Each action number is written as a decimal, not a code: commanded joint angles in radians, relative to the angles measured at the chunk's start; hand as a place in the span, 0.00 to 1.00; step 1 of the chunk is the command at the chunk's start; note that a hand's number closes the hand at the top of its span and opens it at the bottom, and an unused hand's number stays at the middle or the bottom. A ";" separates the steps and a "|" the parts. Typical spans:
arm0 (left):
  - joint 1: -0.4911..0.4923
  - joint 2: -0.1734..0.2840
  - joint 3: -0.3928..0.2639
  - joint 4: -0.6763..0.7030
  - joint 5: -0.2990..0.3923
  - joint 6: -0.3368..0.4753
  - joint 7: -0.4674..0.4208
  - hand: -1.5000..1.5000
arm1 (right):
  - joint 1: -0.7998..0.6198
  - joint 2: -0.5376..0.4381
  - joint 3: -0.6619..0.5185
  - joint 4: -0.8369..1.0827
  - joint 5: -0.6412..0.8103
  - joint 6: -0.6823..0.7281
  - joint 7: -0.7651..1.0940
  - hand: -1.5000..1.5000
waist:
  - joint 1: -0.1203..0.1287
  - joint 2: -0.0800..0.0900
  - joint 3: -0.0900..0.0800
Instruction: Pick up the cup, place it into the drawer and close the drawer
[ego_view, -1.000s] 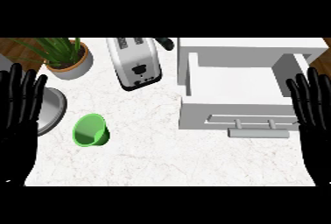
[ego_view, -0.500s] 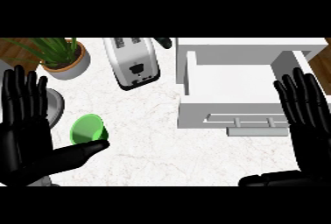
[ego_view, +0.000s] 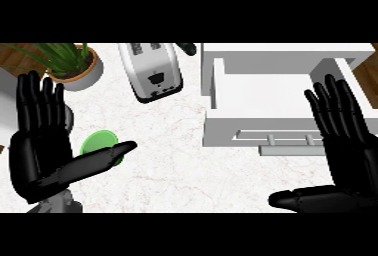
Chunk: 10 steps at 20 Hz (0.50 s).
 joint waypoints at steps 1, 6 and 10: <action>-0.026 -0.005 0.035 0.054 0.033 -0.005 -0.027 0.00 | -0.043 0.003 -0.029 0.051 -0.007 -0.003 -0.009 0.00 | 0.000 0.000 0.000; -0.005 -0.002 -0.017 -0.027 -0.032 0.049 0.060 0.00 | -0.028 -0.017 -0.037 -0.027 -0.016 0.009 0.040 0.00 | 0.001 -0.001 0.000; 0.051 -0.005 -0.074 0.047 -0.002 0.094 -0.049 0.00 | -0.077 0.002 -0.034 0.009 -0.012 -0.013 0.052 0.00 | 0.002 0.000 0.000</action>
